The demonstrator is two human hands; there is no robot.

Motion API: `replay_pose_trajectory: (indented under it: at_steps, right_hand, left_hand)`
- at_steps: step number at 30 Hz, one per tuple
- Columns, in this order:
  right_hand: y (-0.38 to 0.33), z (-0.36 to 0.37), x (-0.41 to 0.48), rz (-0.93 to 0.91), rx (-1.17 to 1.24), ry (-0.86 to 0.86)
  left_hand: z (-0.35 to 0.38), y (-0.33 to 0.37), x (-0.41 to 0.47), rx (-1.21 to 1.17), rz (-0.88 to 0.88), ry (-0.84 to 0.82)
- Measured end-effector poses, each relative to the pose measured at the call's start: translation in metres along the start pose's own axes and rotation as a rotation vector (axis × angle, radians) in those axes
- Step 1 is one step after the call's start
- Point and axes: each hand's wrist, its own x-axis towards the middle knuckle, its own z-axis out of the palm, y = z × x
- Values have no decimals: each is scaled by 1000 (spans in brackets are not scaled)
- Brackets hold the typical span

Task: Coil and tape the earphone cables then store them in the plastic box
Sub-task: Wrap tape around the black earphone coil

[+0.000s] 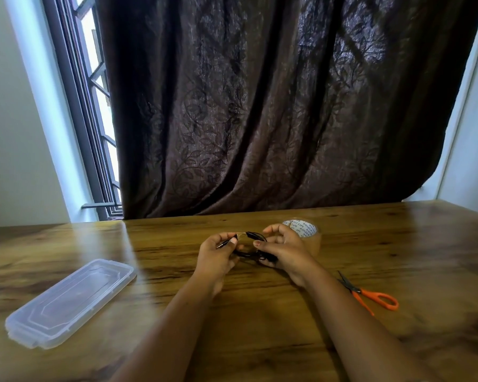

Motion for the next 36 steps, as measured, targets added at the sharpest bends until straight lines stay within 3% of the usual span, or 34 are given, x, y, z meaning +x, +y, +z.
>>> replay_pose_trajectory:
  at_steps: [10,23,28,36]
  right_hand:
    - [-3,5,-5,-6,83,22]
    - [-13,-16,-60,-36,162,151]
    - [-24,-42,-99,-91,80,175]
    - [-19,-91,-162,-107,-118,241]
  left_hand:
    - [-1,5,-6,-37,-13,87]
    - [30,8,-64,30,54,34]
    - [58,0,-88,18,53,-3]
    - [93,-23,-126,223,9,-108]
